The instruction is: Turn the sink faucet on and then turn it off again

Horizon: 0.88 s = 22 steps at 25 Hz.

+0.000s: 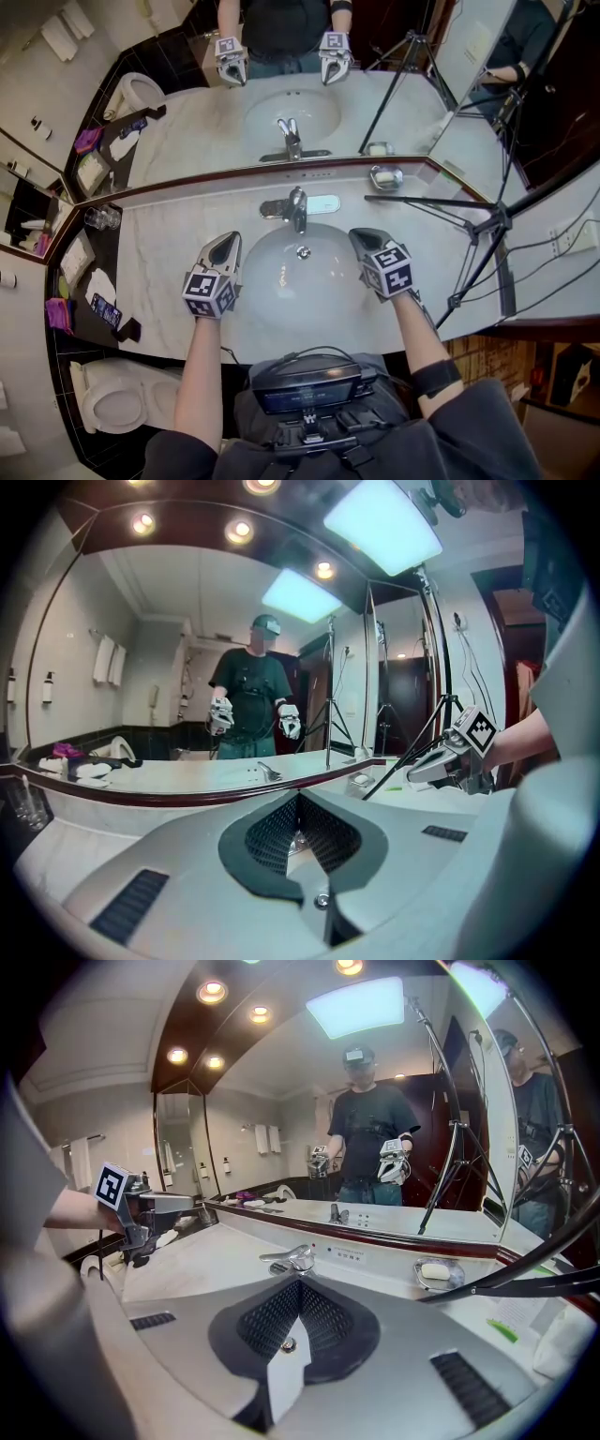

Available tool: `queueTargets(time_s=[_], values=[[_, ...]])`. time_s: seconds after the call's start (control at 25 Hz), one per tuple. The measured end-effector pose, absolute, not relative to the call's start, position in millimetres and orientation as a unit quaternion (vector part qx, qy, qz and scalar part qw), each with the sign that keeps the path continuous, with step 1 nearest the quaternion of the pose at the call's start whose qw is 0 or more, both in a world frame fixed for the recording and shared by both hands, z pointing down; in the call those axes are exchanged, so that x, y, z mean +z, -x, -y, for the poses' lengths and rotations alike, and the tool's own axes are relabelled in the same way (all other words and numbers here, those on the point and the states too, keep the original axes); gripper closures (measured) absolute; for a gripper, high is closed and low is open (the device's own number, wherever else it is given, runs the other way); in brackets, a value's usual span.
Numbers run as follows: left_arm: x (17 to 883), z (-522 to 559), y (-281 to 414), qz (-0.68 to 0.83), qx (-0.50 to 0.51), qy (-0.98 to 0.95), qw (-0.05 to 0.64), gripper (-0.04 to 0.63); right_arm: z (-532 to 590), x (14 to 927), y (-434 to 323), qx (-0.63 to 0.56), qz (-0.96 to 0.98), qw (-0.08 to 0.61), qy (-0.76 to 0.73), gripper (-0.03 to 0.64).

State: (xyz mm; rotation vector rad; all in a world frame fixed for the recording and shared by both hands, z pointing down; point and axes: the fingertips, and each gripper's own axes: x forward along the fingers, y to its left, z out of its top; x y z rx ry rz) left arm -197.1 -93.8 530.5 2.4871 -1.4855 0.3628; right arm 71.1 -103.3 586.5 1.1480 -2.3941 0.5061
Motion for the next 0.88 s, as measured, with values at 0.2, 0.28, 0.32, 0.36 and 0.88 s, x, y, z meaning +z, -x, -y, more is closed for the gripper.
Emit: queueTargets(time_s=[0.2, 0.28, 0.32, 0.36, 0.88], values=[[540.2, 100.6, 176.3, 0.483, 0.17, -0.856, 0.08, 0.57, 102.7, 588.5, -73.2, 0.186, 0.864, 0.219, -0.414, 0.596], [546.9, 102.1, 166.0, 0.467, 0.185, -0.861, 0.074, 0.565, 102.3, 590.0, -76.0, 0.187, 0.863, 0.22, -0.416, 0.595], [551.1, 102.7, 161.1, 0.458, 0.195, -0.864, 0.07, 0.557, 102.2, 590.9, -77.1, 0.188, 0.862, 0.22, -0.416, 0.597], [555.5, 103.4, 155.9, 0.449, 0.207, -0.867, 0.063, 0.528, 102.1, 592.0, -77.9, 0.189, 0.861, 0.221, -0.417, 0.597], [628.5, 143.4, 90.3, 0.324, 0.428, -0.811, -0.231, 0.284, 108.6, 610.3, -89.3, 0.204, 0.851, 0.233, -0.424, 0.597]])
